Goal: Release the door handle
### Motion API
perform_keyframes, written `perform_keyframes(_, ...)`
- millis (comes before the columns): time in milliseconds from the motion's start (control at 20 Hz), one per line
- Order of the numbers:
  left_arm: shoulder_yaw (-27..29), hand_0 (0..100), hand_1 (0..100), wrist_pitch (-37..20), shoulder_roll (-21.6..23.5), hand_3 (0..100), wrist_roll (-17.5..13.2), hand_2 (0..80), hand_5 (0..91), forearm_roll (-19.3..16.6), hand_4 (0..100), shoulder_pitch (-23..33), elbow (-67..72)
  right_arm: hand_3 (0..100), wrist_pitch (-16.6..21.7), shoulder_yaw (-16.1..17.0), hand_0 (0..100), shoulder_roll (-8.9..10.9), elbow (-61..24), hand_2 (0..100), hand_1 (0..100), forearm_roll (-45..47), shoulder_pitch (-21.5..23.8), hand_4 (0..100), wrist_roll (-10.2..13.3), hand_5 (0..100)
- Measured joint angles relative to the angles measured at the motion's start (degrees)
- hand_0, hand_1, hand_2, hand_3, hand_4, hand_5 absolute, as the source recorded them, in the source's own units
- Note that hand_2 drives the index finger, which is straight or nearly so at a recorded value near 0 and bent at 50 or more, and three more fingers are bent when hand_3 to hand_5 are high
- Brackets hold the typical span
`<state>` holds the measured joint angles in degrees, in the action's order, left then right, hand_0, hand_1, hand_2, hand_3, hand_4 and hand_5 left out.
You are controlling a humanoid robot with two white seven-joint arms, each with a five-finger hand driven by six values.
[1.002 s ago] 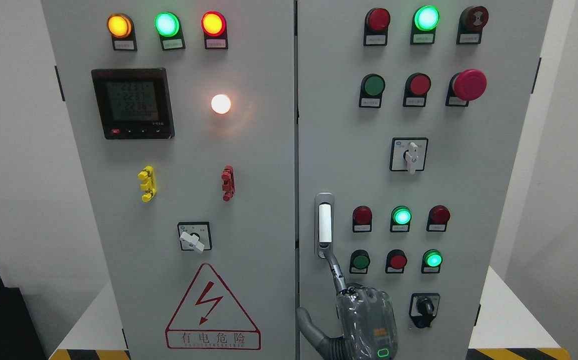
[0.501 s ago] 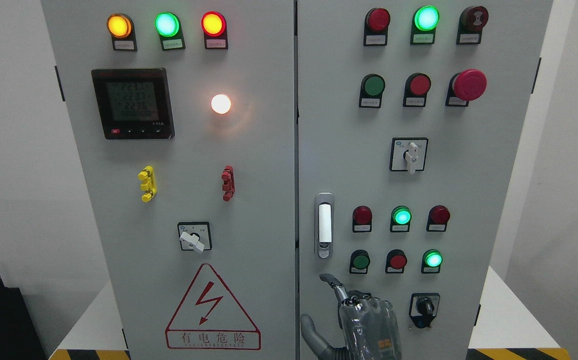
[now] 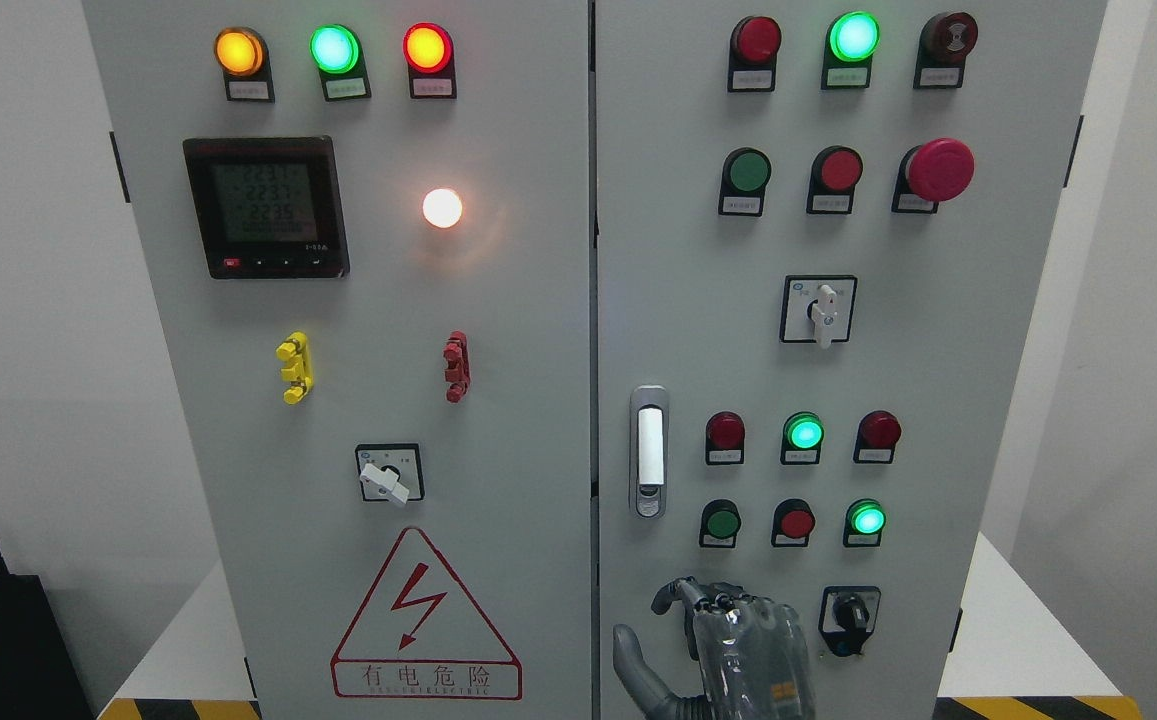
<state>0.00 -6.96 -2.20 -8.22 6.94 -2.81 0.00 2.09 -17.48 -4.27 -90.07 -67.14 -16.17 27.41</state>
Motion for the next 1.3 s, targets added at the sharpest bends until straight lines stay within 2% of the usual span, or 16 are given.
perform_keyframes(150, 0.0, 12, 39, 0.0, 0.0, 0, 0.0, 0.0, 0.0, 0.0, 0, 0.0, 0.0, 100, 0.0, 0.2, 39, 0.06, -0.3, 88, 21, -0.1, 0.0, 95, -0.1, 99)
perform_keyframes(300, 0.0, 12, 39, 0.0, 0.0, 0, 0.0, 0.0, 0.0, 0.0, 0, 0.0, 0.0, 100, 0.0, 0.3, 40, 0.12, -0.5, 89, 20, -0.6, -0.4, 95, 0.4, 99)
perform_keyframes(701, 0.0, 12, 39, 0.0, 0.0, 0, 0.0, 0.0, 0.0, 0.0, 0, 0.0, 0.0, 100, -2.3, 0.5, 37, 0.14, -1.2, 86, 22, -5.2, -1.5, 92, 0.7, 99)
perform_keyframes(1002, 0.0, 12, 39, 0.0, 0.0, 0, 0.0, 0.0, 0.0, 0.0, 0, 0.0, 0.0, 100, -3.4, 0.5, 37, 0.03, -1.7, 89, 21, -8.6, -3.1, 92, -1.2, 99)
perform_keyframes(1302, 0.0, 12, 39, 0.0, 0.0, 0, 0.0, 0.0, 0.0, 0.0, 0, 0.0, 0.0, 100, -6.3, 0.5, 36, -0.12, -2.1, 90, 19, -10.7, -4.6, 94, -3.0, 99)
